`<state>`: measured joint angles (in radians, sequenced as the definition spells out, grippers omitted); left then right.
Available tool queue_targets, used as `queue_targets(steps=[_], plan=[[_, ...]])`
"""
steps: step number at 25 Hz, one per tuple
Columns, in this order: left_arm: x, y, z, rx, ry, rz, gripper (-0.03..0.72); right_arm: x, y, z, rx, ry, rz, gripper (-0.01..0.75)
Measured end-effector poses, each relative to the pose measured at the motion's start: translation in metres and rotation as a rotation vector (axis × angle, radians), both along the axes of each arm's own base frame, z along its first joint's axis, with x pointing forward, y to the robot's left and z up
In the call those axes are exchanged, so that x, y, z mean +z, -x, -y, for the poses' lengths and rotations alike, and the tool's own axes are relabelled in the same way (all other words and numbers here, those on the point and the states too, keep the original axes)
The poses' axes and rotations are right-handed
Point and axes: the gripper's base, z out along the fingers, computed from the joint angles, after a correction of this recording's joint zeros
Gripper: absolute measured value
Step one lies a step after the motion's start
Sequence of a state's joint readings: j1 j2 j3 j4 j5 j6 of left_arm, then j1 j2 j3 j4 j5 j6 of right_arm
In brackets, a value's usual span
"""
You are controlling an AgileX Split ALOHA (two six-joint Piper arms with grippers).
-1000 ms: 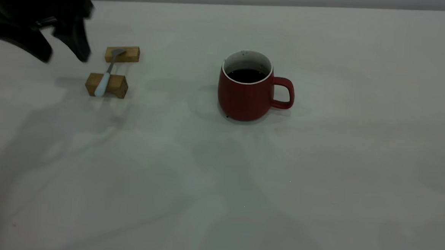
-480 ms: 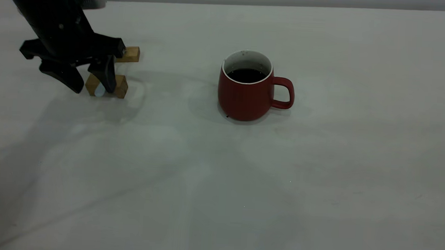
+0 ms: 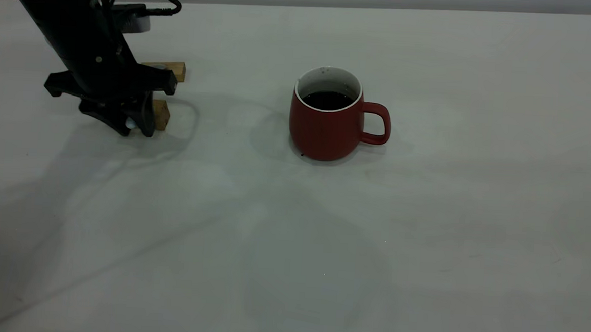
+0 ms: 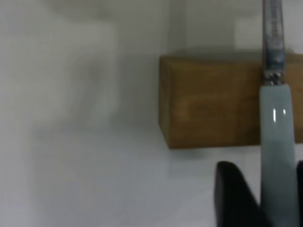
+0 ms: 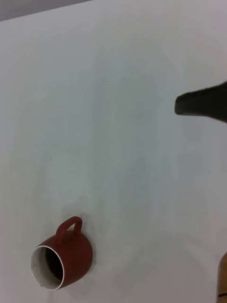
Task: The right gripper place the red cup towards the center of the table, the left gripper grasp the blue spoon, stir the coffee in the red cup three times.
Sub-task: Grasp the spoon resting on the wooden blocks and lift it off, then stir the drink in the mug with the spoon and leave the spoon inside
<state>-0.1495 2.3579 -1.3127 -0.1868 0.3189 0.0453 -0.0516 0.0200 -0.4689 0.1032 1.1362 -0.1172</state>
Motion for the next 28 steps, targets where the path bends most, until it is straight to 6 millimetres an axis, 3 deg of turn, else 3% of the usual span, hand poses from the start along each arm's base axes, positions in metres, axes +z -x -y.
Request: queue_targets(steps=[3,7,11,17,21,25,28], plan=[[0.002,-0.003,0.001,0.010,0.004,0.004,0.152,0.000,0.000,0.000,0.000,0.000,0.000,0.587],[0.022,-0.018,0.006,0.063,0.033,-0.054,0.154,0.000,0.000,0.000,0.000,0.000,0.000,0.587],[0.064,-0.036,0.022,0.222,0.183,-0.176,0.154,0.000,0.000,0.000,0.000,0.000,0.000,0.586],[0.124,-0.041,0.066,0.629,0.659,-0.569,0.154,0.000,0.000,0.000,0.000,0.000,0.000,0.586],[0.154,-0.044,0.095,0.784,0.977,-0.821,0.154,0.000,0.000,0.000,0.000,0.000,0.000,0.586],[0.170,-0.046,0.116,0.810,1.162,-0.930,0.154,0.000,0.000,0.000,0.000,0.000,0.000,0.586],[0.168,-0.045,0.128,0.831,1.199,-0.993,0.154,0.000,0.000,0.000,0.000,0.000,0.000,0.586]])
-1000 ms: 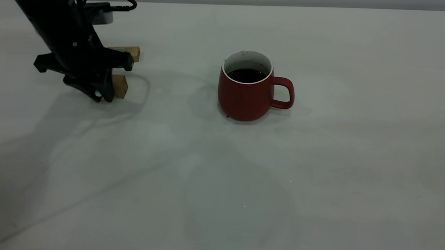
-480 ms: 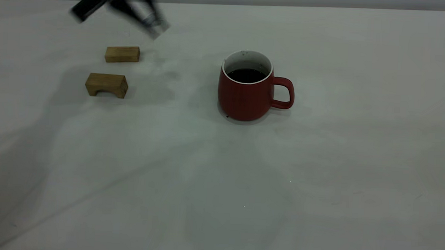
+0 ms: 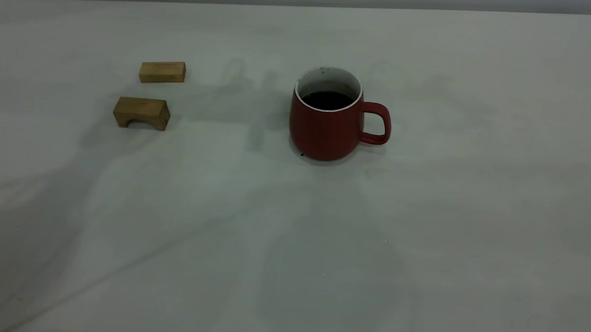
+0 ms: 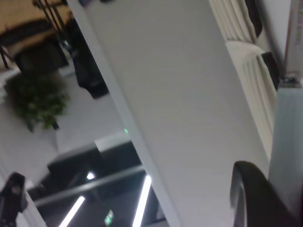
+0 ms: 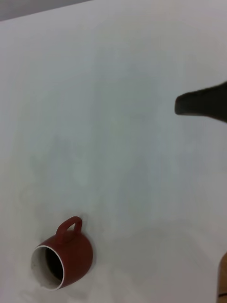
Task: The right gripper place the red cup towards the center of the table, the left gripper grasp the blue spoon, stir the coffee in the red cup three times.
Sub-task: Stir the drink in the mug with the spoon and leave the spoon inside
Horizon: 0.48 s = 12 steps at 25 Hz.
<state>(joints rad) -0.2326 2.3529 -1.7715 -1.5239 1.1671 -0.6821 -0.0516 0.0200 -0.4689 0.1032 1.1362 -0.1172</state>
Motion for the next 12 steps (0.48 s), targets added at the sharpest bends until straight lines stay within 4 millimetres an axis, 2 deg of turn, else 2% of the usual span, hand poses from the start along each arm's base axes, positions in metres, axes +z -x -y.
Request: queue_targets(steps=[6,12], plan=[[-0.023,0.008,0.024,-0.016,-0.016,-0.236,0.154,0.000,0.000,0.000,0.000,0.000,0.000,0.586],[-0.030,0.012,0.025,-0.013,-0.094,-0.382,0.154,0.000,0.000,0.000,0.000,0.000,0.000,0.586]])
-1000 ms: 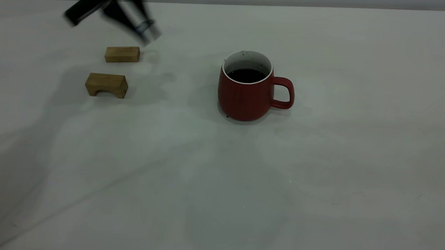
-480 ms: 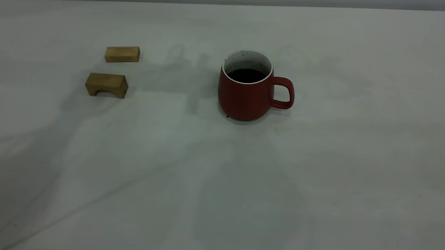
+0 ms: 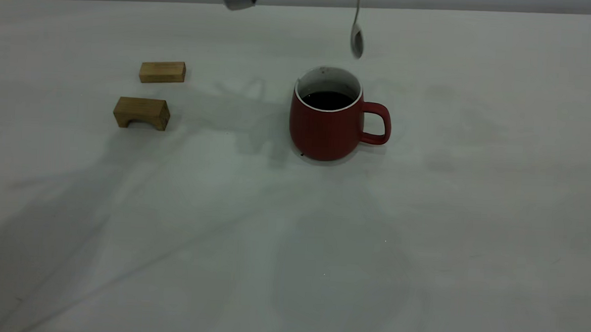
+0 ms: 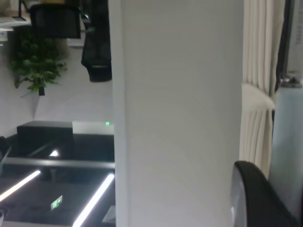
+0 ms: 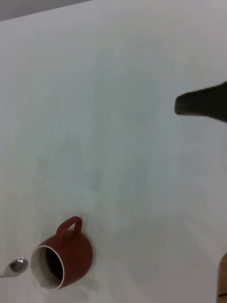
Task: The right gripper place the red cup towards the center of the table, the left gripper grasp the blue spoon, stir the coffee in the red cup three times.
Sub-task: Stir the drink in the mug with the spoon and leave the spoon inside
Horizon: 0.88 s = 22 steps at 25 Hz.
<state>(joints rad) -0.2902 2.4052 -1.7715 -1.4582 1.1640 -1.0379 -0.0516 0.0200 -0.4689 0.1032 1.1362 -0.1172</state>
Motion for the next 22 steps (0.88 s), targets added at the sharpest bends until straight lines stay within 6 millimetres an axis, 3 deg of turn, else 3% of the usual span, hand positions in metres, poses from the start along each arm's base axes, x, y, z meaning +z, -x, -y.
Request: queue_targets(steps=[7,14,18,22], plan=[[-0.022,-0.003,-0.001,0.024,-0.082,-0.017,0.154,0.000,0.000,0.000,0.000,0.000,0.000,0.586],[-0.066,-0.006,-0.003,0.062,-0.142,-0.068,0.154,0.000,0.000,0.000,0.000,0.000,0.000,0.586],[-0.090,-0.012,-0.004,0.111,-0.186,0.002,0.154,0.000,0.000,0.000,0.000,0.000,0.000,0.586],[-0.102,-0.015,-0.002,0.143,-0.113,0.051,0.154,0.000,0.000,0.000,0.000,0.000,0.000,0.586]])
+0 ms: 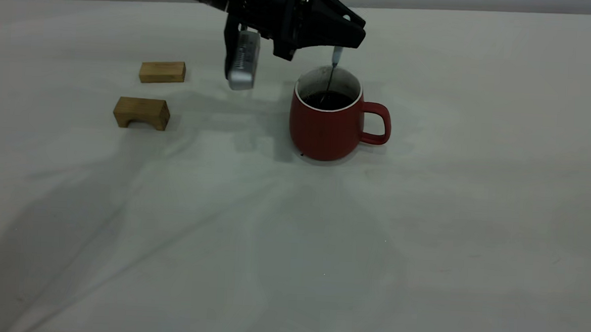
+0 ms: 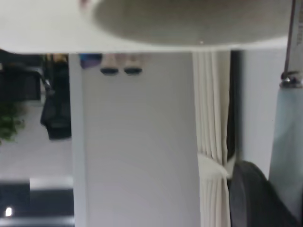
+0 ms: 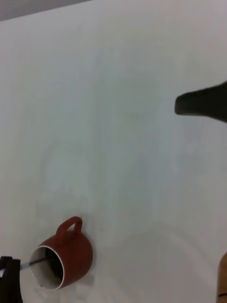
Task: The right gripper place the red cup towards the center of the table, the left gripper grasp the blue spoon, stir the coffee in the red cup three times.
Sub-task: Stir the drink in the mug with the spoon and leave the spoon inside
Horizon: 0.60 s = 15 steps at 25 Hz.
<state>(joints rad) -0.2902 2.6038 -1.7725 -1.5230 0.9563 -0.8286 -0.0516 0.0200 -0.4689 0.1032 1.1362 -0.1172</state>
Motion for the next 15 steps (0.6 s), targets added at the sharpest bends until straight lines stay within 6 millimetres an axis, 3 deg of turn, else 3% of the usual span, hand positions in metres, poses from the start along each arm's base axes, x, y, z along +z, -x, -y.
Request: queue_targets(steps=[4,7,11,15], plan=[[-0.005,0.008,0.003,-0.044,0.150,-0.083,0.154,0.000,0.000,0.000,0.000,0.000,0.000,0.586],[-0.006,0.011,0.003,-0.044,0.154,-0.213,0.154,0.000,0.000,0.000,0.000,0.000,0.000,0.586],[0.002,0.010,0.000,0.006,-0.002,-0.332,0.153,0.000,0.000,0.000,0.000,0.000,0.000,0.586],[0.020,0.007,-0.006,0.009,-0.167,-0.240,0.151,0.000,0.000,0.000,0.000,0.000,0.000,0.586]])
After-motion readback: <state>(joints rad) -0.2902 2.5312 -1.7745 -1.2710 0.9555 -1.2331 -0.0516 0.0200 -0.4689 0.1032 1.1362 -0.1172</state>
